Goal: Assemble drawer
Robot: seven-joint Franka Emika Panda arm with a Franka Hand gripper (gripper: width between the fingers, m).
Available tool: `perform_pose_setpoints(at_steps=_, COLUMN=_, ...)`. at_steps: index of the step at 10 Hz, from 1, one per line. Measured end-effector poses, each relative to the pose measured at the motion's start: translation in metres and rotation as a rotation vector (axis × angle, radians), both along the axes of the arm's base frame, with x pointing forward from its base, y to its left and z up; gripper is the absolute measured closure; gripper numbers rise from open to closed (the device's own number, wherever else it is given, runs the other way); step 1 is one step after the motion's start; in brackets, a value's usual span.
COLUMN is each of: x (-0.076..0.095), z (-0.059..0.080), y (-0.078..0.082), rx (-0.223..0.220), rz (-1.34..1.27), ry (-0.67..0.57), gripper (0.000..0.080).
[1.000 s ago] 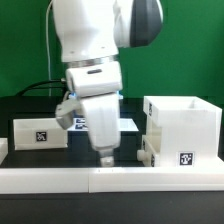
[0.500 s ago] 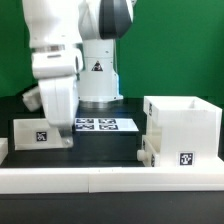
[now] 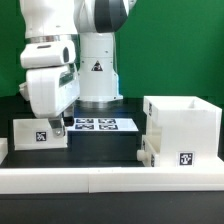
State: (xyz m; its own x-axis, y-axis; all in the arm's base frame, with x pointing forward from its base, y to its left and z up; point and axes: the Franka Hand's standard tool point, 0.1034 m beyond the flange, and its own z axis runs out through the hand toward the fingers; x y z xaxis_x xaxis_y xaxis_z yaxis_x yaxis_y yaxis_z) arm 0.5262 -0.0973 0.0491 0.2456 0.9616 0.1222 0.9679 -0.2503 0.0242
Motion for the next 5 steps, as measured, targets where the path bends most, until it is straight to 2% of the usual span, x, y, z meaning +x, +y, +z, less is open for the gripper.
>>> perform_pose_setpoints(at_steps=3, x=-0.001, z=-0.001, y=-0.001, rx=0.014, rz=-0.179, ry=0.02, gripper=0.015)
perform_pose_setpoints(at_steps=4, x=-0.006, z=-0.001, y=-0.008, rx=0.028, rz=-0.294, ry=0.018, gripper=0.015)
perform_pose_setpoints(at_steps=5, x=-0.012, z=0.004, y=-0.013, rx=0.027, rz=-0.435, ry=-0.011, gripper=0.015)
